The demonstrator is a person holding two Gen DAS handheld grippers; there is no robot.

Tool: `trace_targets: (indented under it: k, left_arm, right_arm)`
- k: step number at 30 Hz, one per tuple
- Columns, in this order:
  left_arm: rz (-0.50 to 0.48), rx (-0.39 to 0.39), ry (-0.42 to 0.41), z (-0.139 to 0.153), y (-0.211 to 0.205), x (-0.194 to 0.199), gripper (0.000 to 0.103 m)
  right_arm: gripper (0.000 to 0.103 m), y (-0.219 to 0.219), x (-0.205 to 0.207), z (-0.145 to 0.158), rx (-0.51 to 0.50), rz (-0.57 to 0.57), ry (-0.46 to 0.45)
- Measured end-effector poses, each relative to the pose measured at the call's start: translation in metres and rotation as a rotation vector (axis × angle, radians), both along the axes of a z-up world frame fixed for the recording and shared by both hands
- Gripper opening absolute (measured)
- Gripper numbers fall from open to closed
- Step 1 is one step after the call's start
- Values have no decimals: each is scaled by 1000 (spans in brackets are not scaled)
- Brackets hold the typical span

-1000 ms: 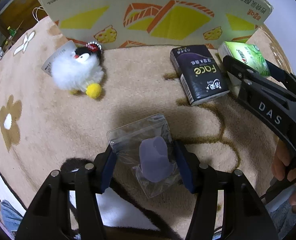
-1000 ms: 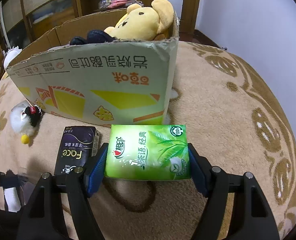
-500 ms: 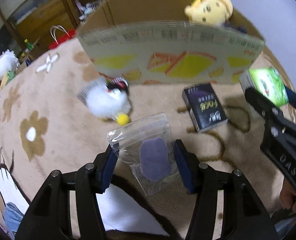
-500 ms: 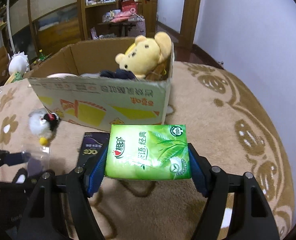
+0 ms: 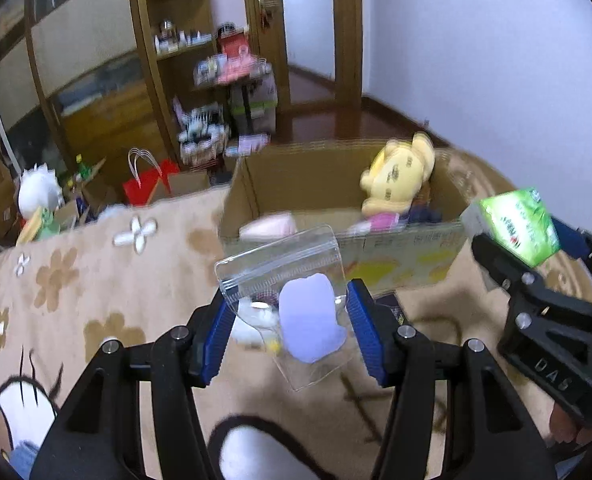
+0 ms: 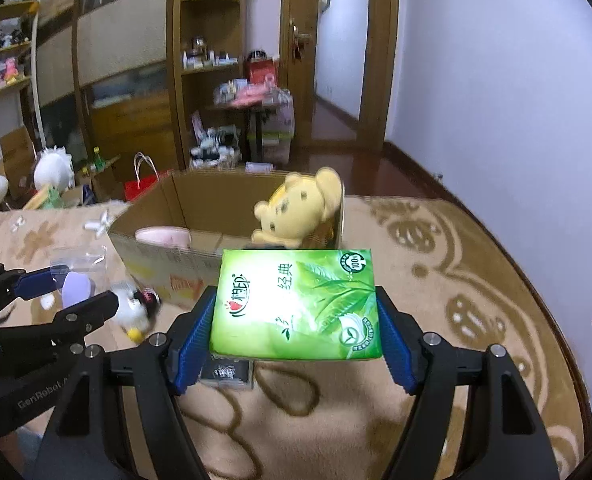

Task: Organize soft objects
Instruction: 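Carry the clear bag with the left tool over the box while the right tool carries the green pack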

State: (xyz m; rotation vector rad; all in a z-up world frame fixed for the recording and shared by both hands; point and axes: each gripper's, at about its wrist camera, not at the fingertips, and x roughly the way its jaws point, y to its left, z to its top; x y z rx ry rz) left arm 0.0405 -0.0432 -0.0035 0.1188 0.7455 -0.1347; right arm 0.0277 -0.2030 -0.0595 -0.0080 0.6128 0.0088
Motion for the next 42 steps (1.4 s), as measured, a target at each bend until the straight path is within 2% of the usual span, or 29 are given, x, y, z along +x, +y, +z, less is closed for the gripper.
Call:
trace_targets:
  k: [7, 17, 23, 25, 33, 42]
  left_arm:
    - [-36, 25, -111, 27, -10, 10, 55]
    - [-57, 22, -154, 35, -6, 47, 55]
    - [-44, -19, -147, 31, 2, 71, 55]
    - [-34, -30, -144, 30, 5, 80, 55]
    - [-12, -66, -82, 10, 16, 106, 55]
    - [-35, -50, -30, -8, 8, 116, 56]
  right_arm:
    - [78, 4, 1, 21, -5, 14, -69]
    - [78, 12, 16, 41, -24, 30, -141]
    - [78, 10, 35, 39, -12, 52, -160]
    - [78, 13, 40, 37, -38, 62, -169]
    - [78, 19, 58, 22, -68, 96, -163]
    - [78, 15, 74, 6, -48, 107, -133]
